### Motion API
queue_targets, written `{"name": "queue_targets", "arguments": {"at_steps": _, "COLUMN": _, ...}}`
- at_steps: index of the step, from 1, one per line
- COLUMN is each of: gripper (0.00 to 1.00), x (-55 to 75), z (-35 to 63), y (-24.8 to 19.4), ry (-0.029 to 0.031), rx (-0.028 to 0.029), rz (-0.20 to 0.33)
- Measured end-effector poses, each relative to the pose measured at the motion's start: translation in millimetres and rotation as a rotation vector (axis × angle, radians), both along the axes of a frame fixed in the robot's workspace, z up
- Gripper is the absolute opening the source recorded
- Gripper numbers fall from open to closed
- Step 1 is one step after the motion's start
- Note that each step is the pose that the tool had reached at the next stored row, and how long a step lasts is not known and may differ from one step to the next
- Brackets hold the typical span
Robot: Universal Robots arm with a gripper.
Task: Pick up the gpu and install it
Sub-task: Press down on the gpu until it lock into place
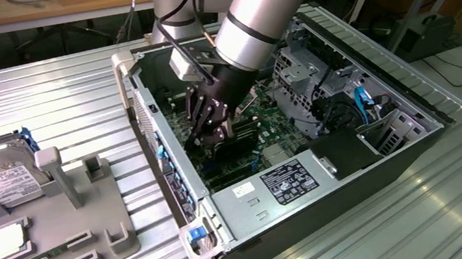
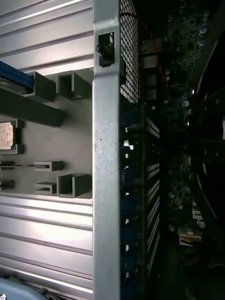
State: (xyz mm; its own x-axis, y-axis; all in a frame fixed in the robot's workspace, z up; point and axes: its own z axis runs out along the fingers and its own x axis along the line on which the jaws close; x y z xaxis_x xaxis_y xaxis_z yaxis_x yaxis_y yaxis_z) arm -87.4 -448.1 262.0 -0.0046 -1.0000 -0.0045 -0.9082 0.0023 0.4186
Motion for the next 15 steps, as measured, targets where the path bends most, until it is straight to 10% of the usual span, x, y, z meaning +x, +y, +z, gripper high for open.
{"name": "queue_targets", "arguments": {"at_steps": 15, "gripper": 0.11, "x": 1.8, "z": 13.7, "y": 0.1, "ry": 0.0, "rx": 0.0, "rz": 0.0}}
